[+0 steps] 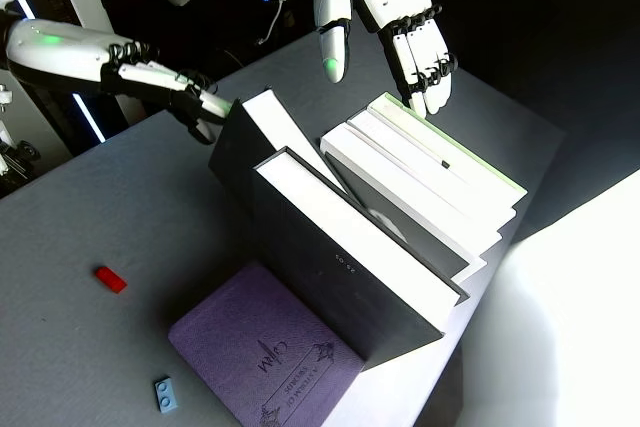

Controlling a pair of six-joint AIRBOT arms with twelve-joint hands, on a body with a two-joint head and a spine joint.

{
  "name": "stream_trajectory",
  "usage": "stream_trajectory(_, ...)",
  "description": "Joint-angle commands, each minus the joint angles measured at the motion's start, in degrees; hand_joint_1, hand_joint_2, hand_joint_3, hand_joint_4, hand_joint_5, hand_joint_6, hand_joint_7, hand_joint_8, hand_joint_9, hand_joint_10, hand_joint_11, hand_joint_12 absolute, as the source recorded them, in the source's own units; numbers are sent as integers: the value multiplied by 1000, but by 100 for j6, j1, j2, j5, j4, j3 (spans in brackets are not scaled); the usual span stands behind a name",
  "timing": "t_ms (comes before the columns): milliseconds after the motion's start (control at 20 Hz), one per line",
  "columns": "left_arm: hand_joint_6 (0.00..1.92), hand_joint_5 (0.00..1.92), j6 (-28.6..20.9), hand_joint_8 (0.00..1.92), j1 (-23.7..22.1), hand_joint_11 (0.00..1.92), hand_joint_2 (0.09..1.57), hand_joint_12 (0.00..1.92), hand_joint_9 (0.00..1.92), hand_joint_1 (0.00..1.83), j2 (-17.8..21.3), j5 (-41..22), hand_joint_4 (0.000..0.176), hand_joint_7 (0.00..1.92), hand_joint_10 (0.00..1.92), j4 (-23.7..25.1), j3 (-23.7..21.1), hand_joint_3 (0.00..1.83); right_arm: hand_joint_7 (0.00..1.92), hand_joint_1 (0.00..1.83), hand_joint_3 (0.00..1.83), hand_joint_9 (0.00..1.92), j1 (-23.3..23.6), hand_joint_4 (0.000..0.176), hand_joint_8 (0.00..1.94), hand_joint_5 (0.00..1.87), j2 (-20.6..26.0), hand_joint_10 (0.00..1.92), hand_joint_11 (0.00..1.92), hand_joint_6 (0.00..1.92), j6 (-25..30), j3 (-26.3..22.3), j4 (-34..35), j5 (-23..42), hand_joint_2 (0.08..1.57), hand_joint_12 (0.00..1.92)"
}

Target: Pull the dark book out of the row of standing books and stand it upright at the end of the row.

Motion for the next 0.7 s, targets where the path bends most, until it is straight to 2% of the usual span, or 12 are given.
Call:
stream_trajectory(0, 0, 84, -2, 0, -77, 0, 1310, 311, 66, 0, 53, -176, 36, 93, 1, 307, 25, 0, 263, 0, 0, 126, -16, 0, 0, 756, 18, 2, 0, 0, 7, -32, -359, 442, 1180, 289)
stream_trajectory(100, 3, 85, -2, 0, -77, 0, 1303, 300, 76, 0, 53, -176, 38, 89, 6, 307, 25, 0, 264, 0, 1, 133, -120, 0, 2, 759, 18, 4, 0, 3, -8, -114, -336, 441, 1183, 344)
stream_trajectory(200, 1, 82, -2, 2, -77, 0, 1307, 298, 79, 0, 53, -176, 38, 95, 6, 307, 25, 0, 295, 0, 0, 155, -102, 0, 4, 776, 28, 6, 0, 6, -134, -284, 85, 448, 1180, 414)
stream_trajectory(350, 6, 85, -2, 2, -79, 0, 1304, 406, 85, 0, 53, -176, 44, 104, 4, 307, 25, 0, 249, 0, 0, 126, -18, 0, 0, 735, 61, 0, 0, 0, -244, -570, 332, 609, 1182, 301)
stream_trajectory(500, 5, 97, -2, 1, -80, 0, 1312, 401, 93, 0, 53, -176, 37, 107, 4, 307, 25, 2, 263, 0, 1, 136, 128, 0, 1, 732, 167, 2, 0, 2, -317, -809, 332, 718, 1187, 348)
stream_trajectory(650, 0, 74, -2, 0, -80, 0, 1315, 406, 79, 0, 53, -177, 40, 84, 0, 307, 25, 2, 266, 0, 0, 143, 411, 0, 0, 741, 317, 3, 0, 4, -446, -1095, 509, 789, 1184, 383)
